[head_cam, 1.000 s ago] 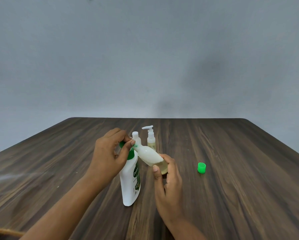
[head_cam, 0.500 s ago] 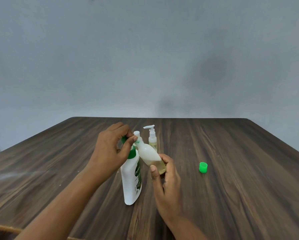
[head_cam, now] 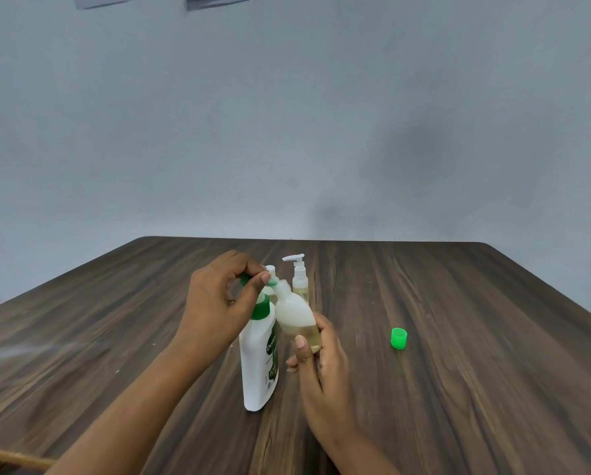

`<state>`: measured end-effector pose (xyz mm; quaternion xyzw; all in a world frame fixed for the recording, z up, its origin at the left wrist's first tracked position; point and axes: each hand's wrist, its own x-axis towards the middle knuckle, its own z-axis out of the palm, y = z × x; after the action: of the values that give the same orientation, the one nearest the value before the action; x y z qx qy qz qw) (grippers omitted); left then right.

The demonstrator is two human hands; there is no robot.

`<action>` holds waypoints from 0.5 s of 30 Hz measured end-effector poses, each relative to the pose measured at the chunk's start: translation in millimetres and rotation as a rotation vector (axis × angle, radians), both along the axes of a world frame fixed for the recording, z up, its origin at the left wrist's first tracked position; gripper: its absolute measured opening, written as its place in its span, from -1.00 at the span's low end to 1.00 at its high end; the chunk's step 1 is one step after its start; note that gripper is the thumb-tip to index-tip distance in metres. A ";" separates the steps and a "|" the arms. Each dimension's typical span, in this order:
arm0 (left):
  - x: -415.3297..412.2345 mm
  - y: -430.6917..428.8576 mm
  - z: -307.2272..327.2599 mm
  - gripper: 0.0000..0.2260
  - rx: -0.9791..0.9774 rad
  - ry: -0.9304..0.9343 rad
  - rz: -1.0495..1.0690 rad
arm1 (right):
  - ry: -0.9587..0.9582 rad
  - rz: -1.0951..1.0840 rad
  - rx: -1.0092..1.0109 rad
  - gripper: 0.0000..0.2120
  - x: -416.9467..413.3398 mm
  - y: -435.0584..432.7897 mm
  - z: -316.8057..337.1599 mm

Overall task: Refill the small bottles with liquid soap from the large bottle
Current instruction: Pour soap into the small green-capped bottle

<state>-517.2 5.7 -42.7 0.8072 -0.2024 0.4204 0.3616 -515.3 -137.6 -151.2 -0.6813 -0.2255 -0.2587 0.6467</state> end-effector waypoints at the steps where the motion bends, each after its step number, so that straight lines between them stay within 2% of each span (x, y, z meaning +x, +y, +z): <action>1: -0.9 -0.9 -0.4 -0.73 -0.028 0.010 -0.002 | -0.005 0.010 0.008 -0.68 -0.1 0.1 0.5; 7: -8.0 -7.7 -2.7 -0.79 -0.147 0.028 -0.010 | 0.048 0.079 0.078 -0.63 -1.7 -1.5 2.6; 9: -13.9 -12.1 -4.1 -0.78 -0.162 -0.044 0.002 | 0.077 0.096 0.110 -0.62 -3.1 -1.3 2.7; 12: -27.4 -26.8 -13.6 -0.77 -0.115 -0.259 0.115 | 0.097 0.109 0.158 -0.65 -3.6 -2.3 1.5; 15: -36.5 -48.8 -39.9 -0.77 -0.086 -0.301 0.010 | 0.136 0.130 0.203 -0.79 -2.8 -8.9 0.6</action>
<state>-553.8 -43.1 -82.6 0.7197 -0.2320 0.5468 0.3594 -518.2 -146.4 -150.6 -0.6123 -0.1972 -0.1909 0.7415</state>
